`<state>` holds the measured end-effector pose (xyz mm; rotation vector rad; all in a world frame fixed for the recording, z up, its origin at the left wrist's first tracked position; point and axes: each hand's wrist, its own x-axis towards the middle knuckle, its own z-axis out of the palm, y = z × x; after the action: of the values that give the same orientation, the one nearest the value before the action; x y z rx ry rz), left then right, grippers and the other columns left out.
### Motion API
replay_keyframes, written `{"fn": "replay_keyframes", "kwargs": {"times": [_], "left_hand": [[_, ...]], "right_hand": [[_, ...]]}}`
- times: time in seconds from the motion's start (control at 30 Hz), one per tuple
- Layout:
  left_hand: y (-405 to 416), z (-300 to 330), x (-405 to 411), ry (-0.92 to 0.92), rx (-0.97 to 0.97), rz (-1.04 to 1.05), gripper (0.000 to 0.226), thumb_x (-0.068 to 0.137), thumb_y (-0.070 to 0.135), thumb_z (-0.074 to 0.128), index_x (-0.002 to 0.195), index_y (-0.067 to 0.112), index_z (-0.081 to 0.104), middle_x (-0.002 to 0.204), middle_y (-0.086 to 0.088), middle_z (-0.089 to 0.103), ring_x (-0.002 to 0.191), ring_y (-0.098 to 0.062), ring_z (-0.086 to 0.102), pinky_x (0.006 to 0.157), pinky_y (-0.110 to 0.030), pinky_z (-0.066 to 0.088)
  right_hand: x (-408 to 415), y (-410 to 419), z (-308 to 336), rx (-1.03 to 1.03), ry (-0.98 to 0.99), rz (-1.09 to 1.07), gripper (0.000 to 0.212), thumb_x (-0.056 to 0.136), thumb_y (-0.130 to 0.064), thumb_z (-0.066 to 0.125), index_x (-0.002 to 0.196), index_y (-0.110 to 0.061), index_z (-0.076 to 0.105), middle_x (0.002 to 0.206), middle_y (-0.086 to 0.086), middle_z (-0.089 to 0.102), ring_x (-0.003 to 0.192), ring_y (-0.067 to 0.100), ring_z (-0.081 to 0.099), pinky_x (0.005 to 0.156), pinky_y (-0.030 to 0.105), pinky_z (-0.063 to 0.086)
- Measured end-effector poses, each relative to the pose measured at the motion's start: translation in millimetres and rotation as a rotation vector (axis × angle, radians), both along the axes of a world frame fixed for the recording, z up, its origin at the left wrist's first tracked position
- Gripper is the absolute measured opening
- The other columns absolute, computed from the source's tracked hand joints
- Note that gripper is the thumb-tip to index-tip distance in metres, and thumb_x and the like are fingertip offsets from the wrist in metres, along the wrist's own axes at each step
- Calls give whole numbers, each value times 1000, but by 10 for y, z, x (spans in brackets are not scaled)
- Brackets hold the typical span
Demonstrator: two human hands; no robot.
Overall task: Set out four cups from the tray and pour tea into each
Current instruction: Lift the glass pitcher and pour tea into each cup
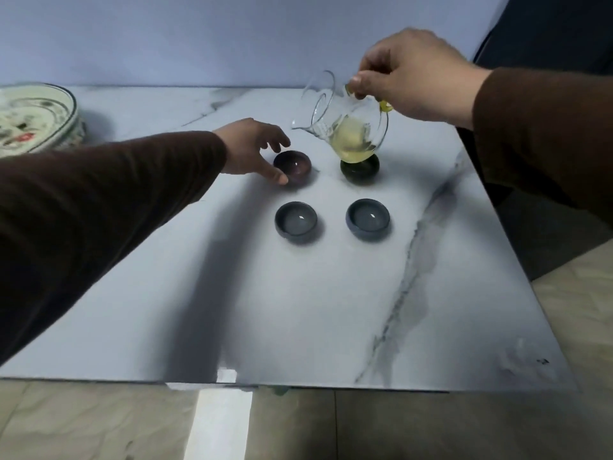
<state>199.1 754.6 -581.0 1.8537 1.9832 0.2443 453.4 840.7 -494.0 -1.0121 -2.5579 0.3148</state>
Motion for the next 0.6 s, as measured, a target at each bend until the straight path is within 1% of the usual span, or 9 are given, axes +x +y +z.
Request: {"fn": "replay_keyframes", "kwargs": {"times": [0.1, 0.17, 0.23, 0.27, 0.4, 0.47, 0.53, 0.6], "left_hand": [[-41, -20, 13, -36, -1, 40, 70, 65, 47, 83, 127, 32, 56, 110, 13, 58, 106, -11, 49, 86, -28, 37], [-62, -44, 36, -87, 10, 74, 68, 66, 46, 83, 127, 31, 57, 108, 14, 57, 109, -12, 51, 89, -28, 38], [-58, -75, 60, -138, 17, 104, 69, 66, 44, 83, 127, 30, 55, 109, 14, 57, 109, -12, 52, 92, -28, 39], [-53, -90, 74, -149, 21, 114, 69, 66, 44, 83, 128, 30, 55, 110, 13, 58, 109, -12, 52, 93, -28, 39], [-24, -161, 119, -151, 30, 137, 65, 65, 43, 84, 124, 29, 59, 115, 11, 60, 108, -15, 53, 94, -30, 41], [-9, -180, 130, -143, 35, 141, 62, 66, 42, 83, 122, 28, 60, 116, 7, 61, 109, -17, 55, 92, -30, 42], [3, -193, 137, -136, 41, 147, 60, 66, 42, 83, 121, 28, 61, 117, 5, 62, 109, -19, 56, 89, -29, 41], [7, -205, 139, -140, 40, 156, 60, 66, 42, 82, 121, 27, 62, 119, 4, 62, 109, -19, 56, 91, -29, 42]], "right_hand": [[-43, -24, 29, 34, -43, -6, 27, 92, -48, 57, 87, -25, 70, 74, -13, 60, 69, 10, 53, 57, 23, 32], [-60, -43, 51, 33, -51, -6, 28, 91, -47, 58, 89, -23, 72, 79, -8, 64, 75, 14, 56, 62, 25, 33], [-71, -53, 72, 33, -56, -19, 29, 91, -47, 60, 92, -22, 73, 84, -4, 65, 81, 18, 57, 69, 26, 33], [-77, -56, 87, 37, -63, -26, 29, 91, -47, 60, 93, -21, 73, 85, -3, 64, 83, 19, 56, 70, 26, 33], [-126, -52, 105, 61, -119, -43, 28, 90, -47, 62, 93, -21, 72, 87, -2, 61, 85, 20, 53, 71, 28, 32], [-129, -39, 106, 66, -132, -45, 26, 89, -47, 63, 90, -23, 71, 87, -3, 60, 86, 19, 52, 71, 28, 33], [-128, -23, 102, 68, -143, -38, 25, 89, -47, 62, 87, -23, 70, 86, -4, 62, 84, 20, 53, 70, 28, 33], [-139, -13, 94, 70, -157, -32, 25, 89, -47, 62, 84, -23, 69, 85, -3, 62, 83, 21, 53, 68, 29, 33]]}}
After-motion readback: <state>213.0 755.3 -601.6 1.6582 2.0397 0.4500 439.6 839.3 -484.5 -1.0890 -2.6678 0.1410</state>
